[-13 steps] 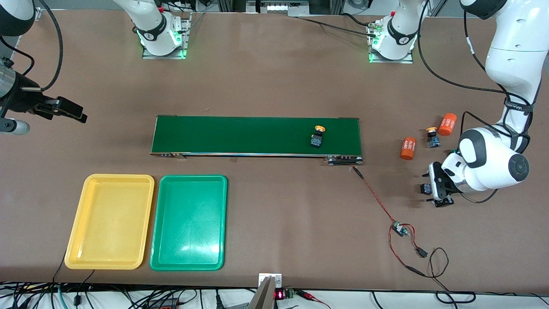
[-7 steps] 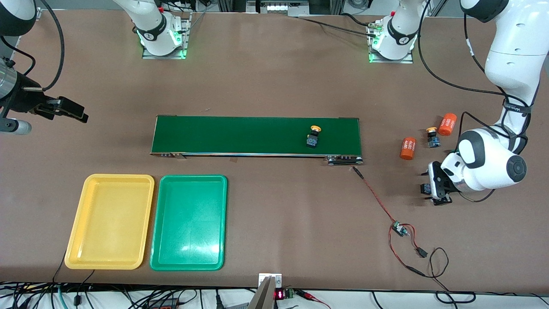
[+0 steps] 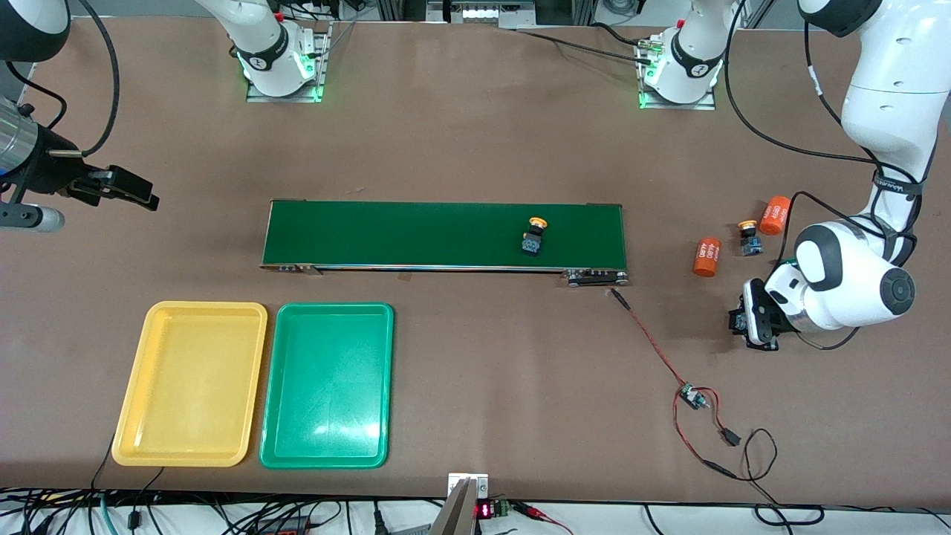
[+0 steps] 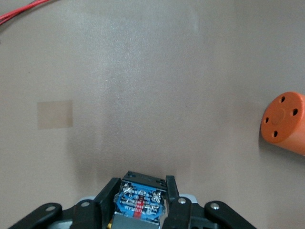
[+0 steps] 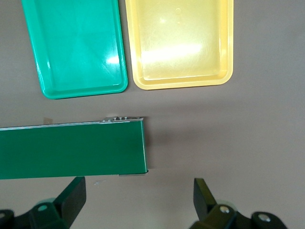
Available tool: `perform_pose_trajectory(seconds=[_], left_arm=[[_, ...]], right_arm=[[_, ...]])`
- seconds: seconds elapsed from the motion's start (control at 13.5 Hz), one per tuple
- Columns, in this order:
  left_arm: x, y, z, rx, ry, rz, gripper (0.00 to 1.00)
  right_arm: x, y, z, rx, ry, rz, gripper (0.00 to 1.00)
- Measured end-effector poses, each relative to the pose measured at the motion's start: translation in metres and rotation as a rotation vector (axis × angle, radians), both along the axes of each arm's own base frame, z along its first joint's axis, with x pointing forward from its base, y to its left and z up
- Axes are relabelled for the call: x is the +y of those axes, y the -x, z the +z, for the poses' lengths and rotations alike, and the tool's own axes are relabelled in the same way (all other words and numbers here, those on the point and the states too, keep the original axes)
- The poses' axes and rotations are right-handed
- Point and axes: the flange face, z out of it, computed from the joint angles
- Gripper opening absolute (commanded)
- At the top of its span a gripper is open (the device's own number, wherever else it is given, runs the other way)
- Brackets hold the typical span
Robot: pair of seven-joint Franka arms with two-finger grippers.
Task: Sort buttons by color to trays
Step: 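Place the button on the belt while the right gripper reaches the belt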
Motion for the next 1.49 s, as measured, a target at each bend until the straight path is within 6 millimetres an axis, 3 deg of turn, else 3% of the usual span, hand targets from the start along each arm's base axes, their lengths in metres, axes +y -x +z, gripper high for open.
perform_pose_trajectory(seconds=[0.22, 0.52, 0.74, 0.97, 1.19, 1.49], left_arm=[[-0.005, 0.005, 0.013, 0.035, -0.002, 0.084, 0.00], [-0.033, 0.010, 0.058, 0.113, -0.017, 0.249, 0.00], [-0.079, 0.025, 0.081, 0.158, -0.052, 0.404, 0.00], [-0.140, 0.048, 0.102, 0.199, -0.097, 0.557, 0.00], [-0.193, 0.067, 0.117, 0.240, -0.141, 0.711, 0.00], [-0.225, 0.084, 0.129, 0.276, -0.180, 0.973, 0.00]], right_arm=[[0.006, 0.000, 0.000, 0.003, -0.002, 0.011, 1.00], [0.017, 0.003, -0.001, 0.018, -0.003, 0.030, 1.00], [0.021, 0.007, -0.007, 0.042, -0.003, 0.038, 1.00], [0.021, 0.018, -0.020, 0.019, -0.005, 0.036, 1.00], [0.042, 0.041, -0.042, -0.017, -0.008, 0.038, 1.00], [0.078, 0.085, -0.074, -0.065, 0.003, 0.041, 1.00]])
